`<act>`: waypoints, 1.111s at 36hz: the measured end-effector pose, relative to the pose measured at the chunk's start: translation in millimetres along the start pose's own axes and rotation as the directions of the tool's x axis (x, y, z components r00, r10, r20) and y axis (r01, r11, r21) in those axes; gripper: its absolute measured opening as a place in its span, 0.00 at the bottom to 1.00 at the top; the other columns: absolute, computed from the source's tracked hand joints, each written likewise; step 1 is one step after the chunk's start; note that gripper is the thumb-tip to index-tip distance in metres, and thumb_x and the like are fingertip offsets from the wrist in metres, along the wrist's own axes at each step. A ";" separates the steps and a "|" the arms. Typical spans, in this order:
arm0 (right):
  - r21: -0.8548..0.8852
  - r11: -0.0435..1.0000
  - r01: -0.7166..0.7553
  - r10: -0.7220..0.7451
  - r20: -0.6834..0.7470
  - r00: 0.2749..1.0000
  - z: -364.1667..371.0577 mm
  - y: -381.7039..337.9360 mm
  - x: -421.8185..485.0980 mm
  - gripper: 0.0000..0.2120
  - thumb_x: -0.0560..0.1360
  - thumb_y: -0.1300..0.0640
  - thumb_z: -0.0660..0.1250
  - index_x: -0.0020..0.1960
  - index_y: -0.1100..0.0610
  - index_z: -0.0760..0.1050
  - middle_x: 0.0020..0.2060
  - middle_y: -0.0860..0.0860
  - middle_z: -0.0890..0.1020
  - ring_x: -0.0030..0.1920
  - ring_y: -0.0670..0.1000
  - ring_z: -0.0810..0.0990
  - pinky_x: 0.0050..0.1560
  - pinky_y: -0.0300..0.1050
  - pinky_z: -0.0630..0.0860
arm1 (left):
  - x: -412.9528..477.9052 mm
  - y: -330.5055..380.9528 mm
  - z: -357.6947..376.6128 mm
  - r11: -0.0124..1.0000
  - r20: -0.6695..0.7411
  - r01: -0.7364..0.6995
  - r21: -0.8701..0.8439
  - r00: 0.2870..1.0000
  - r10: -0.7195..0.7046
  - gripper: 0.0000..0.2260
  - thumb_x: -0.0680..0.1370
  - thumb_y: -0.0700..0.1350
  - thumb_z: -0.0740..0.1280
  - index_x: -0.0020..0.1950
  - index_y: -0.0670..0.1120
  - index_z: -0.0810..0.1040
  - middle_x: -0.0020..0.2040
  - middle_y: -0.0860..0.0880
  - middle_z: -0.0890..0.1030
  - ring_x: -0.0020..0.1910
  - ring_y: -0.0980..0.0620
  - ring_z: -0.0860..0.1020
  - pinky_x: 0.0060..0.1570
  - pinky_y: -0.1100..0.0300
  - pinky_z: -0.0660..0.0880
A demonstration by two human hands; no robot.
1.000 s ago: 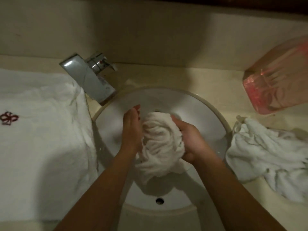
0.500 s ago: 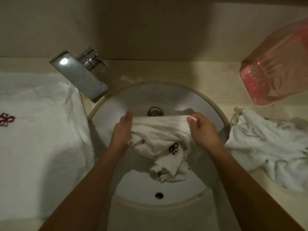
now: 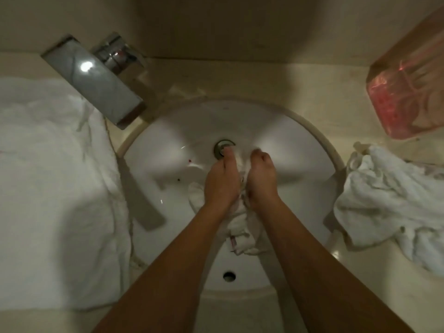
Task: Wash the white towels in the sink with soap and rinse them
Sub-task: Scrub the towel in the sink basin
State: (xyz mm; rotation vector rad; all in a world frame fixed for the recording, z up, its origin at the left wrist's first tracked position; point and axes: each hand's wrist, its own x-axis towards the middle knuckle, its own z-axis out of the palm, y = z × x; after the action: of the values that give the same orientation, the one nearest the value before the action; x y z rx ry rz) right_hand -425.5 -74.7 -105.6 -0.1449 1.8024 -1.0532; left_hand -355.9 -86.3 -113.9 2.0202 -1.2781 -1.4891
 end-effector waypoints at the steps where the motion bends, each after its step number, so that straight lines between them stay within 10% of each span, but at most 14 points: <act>1: -0.038 0.999 0.010 -0.009 0.005 1.000 0.9 0.7 0.0 0.14 0.88 0.50 0.56 0.53 0.55 0.78 0.47 0.55 0.84 0.50 0.56 0.84 0.52 0.49 0.81 | -1.6 -0.9 -2.8 1.000 -0.006 -0.012 0.009 1.000 0.012 0.31 0.88 0.61 0.46 0.51 0.44 0.82 0.42 0.47 0.82 0.47 0.45 0.81 0.43 0.53 0.72; 6: -0.282 0.943 0.177 -0.120 0.208 0.971 5.7 12.2 -50.3 0.17 0.89 0.47 0.52 0.53 0.49 0.78 0.49 0.48 0.83 0.52 0.48 0.82 0.56 0.46 0.79 | 21.1 6.9 -26.1 0.992 -0.037 0.077 -0.104 0.996 -0.081 0.33 0.88 0.63 0.44 0.51 0.43 0.82 0.46 0.44 0.84 0.49 0.45 0.82 0.49 0.54 0.74; 13: -0.237 0.970 0.058 -0.051 0.035 0.998 4.5 -10.3 17.0 0.14 0.85 0.54 0.56 0.48 0.58 0.76 0.37 0.55 0.79 0.43 0.56 0.82 0.42 0.45 0.78 | -9.8 10.0 -8.8 0.997 0.088 0.015 -0.078 0.996 -0.008 0.26 0.89 0.58 0.46 0.43 0.52 0.78 0.42 0.49 0.83 0.44 0.51 0.81 0.45 0.55 0.73; 18: -0.239 0.963 0.121 -0.065 0.229 0.971 -2.6 10.5 -33.7 0.11 0.88 0.49 0.56 0.52 0.50 0.74 0.50 0.52 0.79 0.49 0.50 0.78 0.56 0.50 0.77 | 20.9 3.0 -26.8 0.969 -0.004 0.170 -0.180 0.985 -0.174 0.33 0.87 0.64 0.47 0.69 0.40 0.78 0.63 0.44 0.82 0.61 0.47 0.80 0.65 0.56 0.73; 23: -0.301 0.951 0.075 -0.051 0.087 0.995 6.4 -8.8 15.9 0.10 0.85 0.60 0.63 0.45 0.56 0.75 0.39 0.55 0.81 0.45 0.56 0.81 0.44 0.44 0.78 | -11.5 9.0 -10.3 0.985 0.087 0.128 -0.116 0.989 -0.119 0.27 0.89 0.59 0.46 0.57 0.48 0.82 0.51 0.43 0.83 0.59 0.42 0.81 0.59 0.53 0.75; 28: -0.339 0.927 0.157 -0.065 0.269 0.961 -6.5 -2.0 -22.1 0.15 0.84 0.50 0.60 0.58 0.57 0.81 0.53 0.55 0.86 0.56 0.55 0.84 0.59 0.47 0.79 | 23.2 15.2 -33.4 0.963 -0.005 0.201 -0.178 0.979 -0.205 0.35 0.87 0.66 0.46 0.75 0.41 0.76 0.72 0.38 0.78 0.72 0.39 0.76 0.71 0.52 0.68; 33: -0.154 0.988 0.016 0.024 0.257 0.966 -45.5 -4.9 -6.3 0.21 0.80 0.39 0.70 0.61 0.55 0.84 0.53 0.52 0.89 0.55 0.53 0.88 0.62 0.53 0.82 | 39.1 24.5 -65.4 0.972 0.009 0.192 -0.135 0.981 -0.193 0.37 0.85 0.68 0.47 0.78 0.41 0.72 0.60 0.42 0.80 0.56 0.43 0.78 0.58 0.56 0.67; 36: -0.556 0.816 0.161 0.017 0.301 0.953 -66.0 -23.3 10.3 0.32 0.69 0.42 0.83 0.66 0.55 0.77 0.58 0.52 0.84 0.54 0.52 0.84 0.46 0.43 0.80 | 49.8 9.1 -86.9 0.979 0.030 0.171 -0.113 0.985 -0.169 0.35 0.84 0.70 0.53 0.76 0.44 0.75 0.69 0.42 0.79 0.66 0.40 0.78 0.66 0.51 0.73; 40: -0.839 0.483 0.251 0.010 0.291 0.957 -77.5 -34.7 26.7 0.35 0.72 0.52 0.82 0.73 0.57 0.70 0.63 0.54 0.78 0.57 0.54 0.78 0.45 0.42 0.72 | 46.7 -6.4 -88.1 0.968 0.179 0.185 -0.167 0.972 -0.155 0.26 0.78 0.70 0.65 0.50 0.47 0.82 0.43 0.45 0.79 0.43 0.45 0.77 0.43 0.57 0.74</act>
State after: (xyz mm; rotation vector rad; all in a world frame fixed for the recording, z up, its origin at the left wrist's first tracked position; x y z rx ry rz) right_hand -512.6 -64.3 -90.3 -1.0137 1.9309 -0.0572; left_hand -272.6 -141.3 -110.6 1.9627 -1.0024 -1.8147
